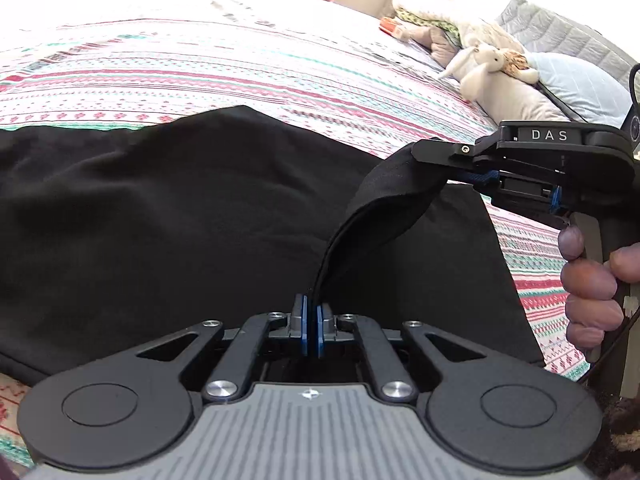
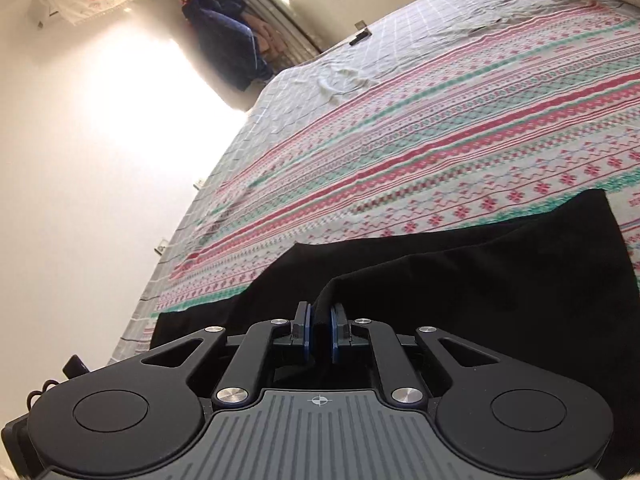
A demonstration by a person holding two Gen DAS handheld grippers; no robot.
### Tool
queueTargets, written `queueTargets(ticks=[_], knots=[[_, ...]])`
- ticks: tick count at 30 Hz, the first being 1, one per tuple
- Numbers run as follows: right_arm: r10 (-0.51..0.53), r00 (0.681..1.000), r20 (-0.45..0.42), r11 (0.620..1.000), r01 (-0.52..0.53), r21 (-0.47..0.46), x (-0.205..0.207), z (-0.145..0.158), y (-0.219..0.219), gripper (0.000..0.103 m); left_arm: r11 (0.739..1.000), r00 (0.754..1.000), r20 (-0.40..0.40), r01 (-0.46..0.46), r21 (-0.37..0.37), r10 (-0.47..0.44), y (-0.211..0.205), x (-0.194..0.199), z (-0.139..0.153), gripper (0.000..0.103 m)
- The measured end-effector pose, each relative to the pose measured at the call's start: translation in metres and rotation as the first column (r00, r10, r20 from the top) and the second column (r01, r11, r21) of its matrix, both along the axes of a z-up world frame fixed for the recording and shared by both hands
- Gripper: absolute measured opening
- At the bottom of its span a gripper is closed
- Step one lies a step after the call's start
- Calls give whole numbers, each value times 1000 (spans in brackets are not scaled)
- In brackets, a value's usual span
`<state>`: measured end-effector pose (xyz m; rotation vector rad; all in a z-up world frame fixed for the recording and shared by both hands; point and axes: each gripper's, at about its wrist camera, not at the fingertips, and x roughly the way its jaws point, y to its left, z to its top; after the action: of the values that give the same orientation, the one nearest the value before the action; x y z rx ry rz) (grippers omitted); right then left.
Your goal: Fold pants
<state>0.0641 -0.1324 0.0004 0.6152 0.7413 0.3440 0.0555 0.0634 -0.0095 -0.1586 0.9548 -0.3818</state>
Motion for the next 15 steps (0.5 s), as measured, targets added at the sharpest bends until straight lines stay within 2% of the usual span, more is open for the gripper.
queueTargets(ticks=[7, 15], knots=[[84, 996, -2, 996, -84, 19, 39, 3, 75, 10, 988, 988, 0, -155, -10, 155, 65, 4, 8, 15], [157, 988, -3, 987, -157, 20, 77, 9, 158, 10, 954, 954, 24, -299, 3, 299, 129, 7, 23, 15]])
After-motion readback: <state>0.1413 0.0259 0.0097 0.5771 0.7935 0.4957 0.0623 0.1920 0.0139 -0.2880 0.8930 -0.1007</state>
